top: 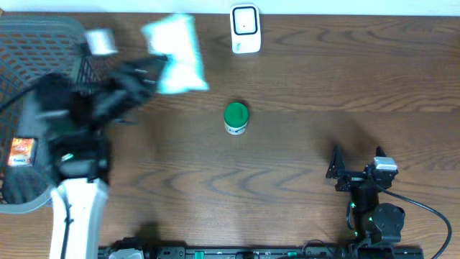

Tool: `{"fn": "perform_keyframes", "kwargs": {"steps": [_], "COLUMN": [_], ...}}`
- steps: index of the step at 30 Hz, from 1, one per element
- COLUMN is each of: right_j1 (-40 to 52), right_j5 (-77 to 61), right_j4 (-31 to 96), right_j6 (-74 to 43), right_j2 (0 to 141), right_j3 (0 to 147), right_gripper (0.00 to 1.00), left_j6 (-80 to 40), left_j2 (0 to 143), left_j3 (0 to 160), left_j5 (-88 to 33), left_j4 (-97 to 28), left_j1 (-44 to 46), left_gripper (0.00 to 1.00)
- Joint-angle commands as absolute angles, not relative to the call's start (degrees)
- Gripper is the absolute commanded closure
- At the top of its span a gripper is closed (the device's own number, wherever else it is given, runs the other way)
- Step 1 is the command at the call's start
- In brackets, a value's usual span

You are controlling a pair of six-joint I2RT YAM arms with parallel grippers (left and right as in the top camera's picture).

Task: Scan the item barcode
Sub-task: 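Lift the wipes pack with the left gripper and carry it toward the scanner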

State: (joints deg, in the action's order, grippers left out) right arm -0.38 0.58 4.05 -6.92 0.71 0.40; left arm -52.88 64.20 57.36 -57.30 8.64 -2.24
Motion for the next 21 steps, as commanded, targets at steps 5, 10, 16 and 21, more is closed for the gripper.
{"fn": "perform_keyframes", "kwargs": {"steps": [5, 10, 16, 21], "right_j1": [0.05, 0.05, 0.05, 0.05], "right_j5": [0.32, 0.32, 0.32, 0.32], "right_j4": [4.29, 4.29, 4.29, 4.29], "right_j6": [-6.35, -6.35, -6.35, -6.35], "right_j2": [0.49, 0.49, 0.49, 0.49], "right_j3": [0.32, 0.32, 0.32, 0.32], "right_gripper": [0.01, 0.01, 0.01, 0.01], "left_j6": [-37.15, -36.4, -35.99, -36.03], "left_j2": [75.02, 83.33, 93.14, 102.52], "left_j3": [58.94, 58.94, 58.94, 58.94], "left_j5": [-47.42, -39.46, -27.38, -23.29], "left_j4": [-0.03, 0.01, 0.43, 4.78], "left_j1": [19.68, 28.58, 36.62, 41.41], "left_gripper": [0.93, 0.93, 0.93, 0.92]}}
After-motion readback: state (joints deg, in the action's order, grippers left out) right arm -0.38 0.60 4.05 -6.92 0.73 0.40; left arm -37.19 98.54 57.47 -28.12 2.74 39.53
